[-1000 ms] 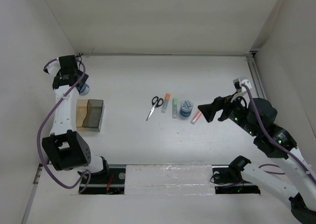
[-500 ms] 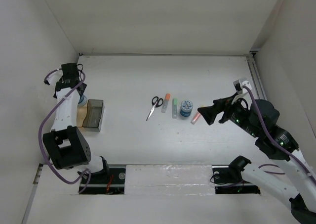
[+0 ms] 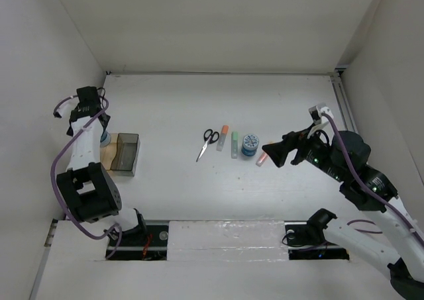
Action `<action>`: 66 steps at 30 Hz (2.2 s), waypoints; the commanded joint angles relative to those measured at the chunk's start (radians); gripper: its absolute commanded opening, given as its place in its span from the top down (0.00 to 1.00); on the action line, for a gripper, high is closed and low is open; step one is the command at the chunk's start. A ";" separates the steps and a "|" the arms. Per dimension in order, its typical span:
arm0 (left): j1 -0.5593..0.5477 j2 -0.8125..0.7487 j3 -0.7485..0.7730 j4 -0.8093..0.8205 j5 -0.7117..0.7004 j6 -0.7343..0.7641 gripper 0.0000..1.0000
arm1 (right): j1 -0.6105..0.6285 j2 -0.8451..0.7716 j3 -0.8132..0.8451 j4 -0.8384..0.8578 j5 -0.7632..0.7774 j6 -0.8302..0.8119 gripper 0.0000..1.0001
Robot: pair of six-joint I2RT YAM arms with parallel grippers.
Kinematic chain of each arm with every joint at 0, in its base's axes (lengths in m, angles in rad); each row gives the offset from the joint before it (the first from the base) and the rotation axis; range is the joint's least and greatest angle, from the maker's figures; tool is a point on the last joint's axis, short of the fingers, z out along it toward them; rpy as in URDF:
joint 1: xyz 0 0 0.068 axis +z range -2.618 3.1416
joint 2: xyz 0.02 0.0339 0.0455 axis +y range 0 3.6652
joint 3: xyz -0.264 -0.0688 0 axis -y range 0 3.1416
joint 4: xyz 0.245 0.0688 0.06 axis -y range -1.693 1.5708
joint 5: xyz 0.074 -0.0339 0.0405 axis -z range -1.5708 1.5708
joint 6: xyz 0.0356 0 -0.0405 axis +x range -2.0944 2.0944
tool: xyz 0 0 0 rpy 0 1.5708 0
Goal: Sort the stationery into containers
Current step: Place the stationery in the storage box, then pick up the stationery from the center of the board.
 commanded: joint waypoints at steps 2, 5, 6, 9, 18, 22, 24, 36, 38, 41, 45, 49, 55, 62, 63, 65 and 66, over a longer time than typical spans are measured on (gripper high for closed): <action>0.003 0.021 -0.010 0.052 0.013 -0.008 1.00 | 0.007 0.014 0.024 0.052 -0.043 0.010 0.00; 0.003 0.039 -0.019 0.072 0.034 -0.008 1.00 | 0.007 0.014 0.024 0.052 -0.043 0.010 0.00; 0.003 0.039 -0.019 0.072 0.034 -0.008 1.00 | 0.007 0.005 0.033 0.043 -0.043 0.010 0.00; 0.003 0.049 -0.019 0.072 0.034 -0.008 1.00 | 0.007 -0.005 0.033 0.043 -0.034 0.010 0.00; 0.003 0.076 -0.028 0.072 0.025 -0.030 1.00 | 0.007 -0.005 0.024 0.043 -0.034 0.019 0.00; 0.003 0.111 -0.028 0.081 0.025 -0.030 1.00 | 0.007 -0.005 0.024 0.043 -0.034 0.019 0.00; 0.003 0.122 -0.038 0.092 0.034 -0.030 1.00 | 0.007 -0.005 0.024 0.043 -0.034 0.019 0.00; 0.003 0.131 -0.038 0.114 0.068 -0.008 0.61 | 0.007 0.005 0.015 0.062 -0.045 0.019 0.00; -0.031 0.131 -0.038 0.114 0.036 -0.008 0.44 | 0.007 -0.005 0.015 0.053 -0.045 0.019 0.00; -0.040 0.131 -0.038 0.091 0.016 -0.027 0.25 | 0.007 -0.005 0.015 0.053 -0.045 0.019 0.00; -0.040 0.121 -0.038 0.081 0.007 -0.036 0.17 | 0.007 -0.005 0.015 0.053 -0.045 0.019 0.00; -0.040 0.109 -0.028 0.063 0.007 -0.036 0.11 | 0.007 -0.014 0.015 0.053 -0.045 0.019 0.00; -0.086 -0.026 -0.018 0.112 0.054 0.015 0.05 | 0.007 -0.014 0.015 0.044 -0.014 0.019 0.00; -0.405 -0.134 0.022 0.167 0.031 0.113 0.00 | 0.007 0.005 0.119 -0.066 0.237 -0.016 0.00; -0.475 -0.143 0.022 0.187 0.031 0.128 0.00 | 0.007 0.005 0.149 -0.082 0.279 -0.016 0.00; -0.688 -0.122 0.022 0.234 0.042 0.183 0.00 | 0.007 0.037 0.185 -0.123 0.377 -0.016 0.00; -0.762 -0.106 0.022 0.248 0.021 0.194 0.00 | 0.007 0.053 0.206 -0.179 0.473 -0.016 0.00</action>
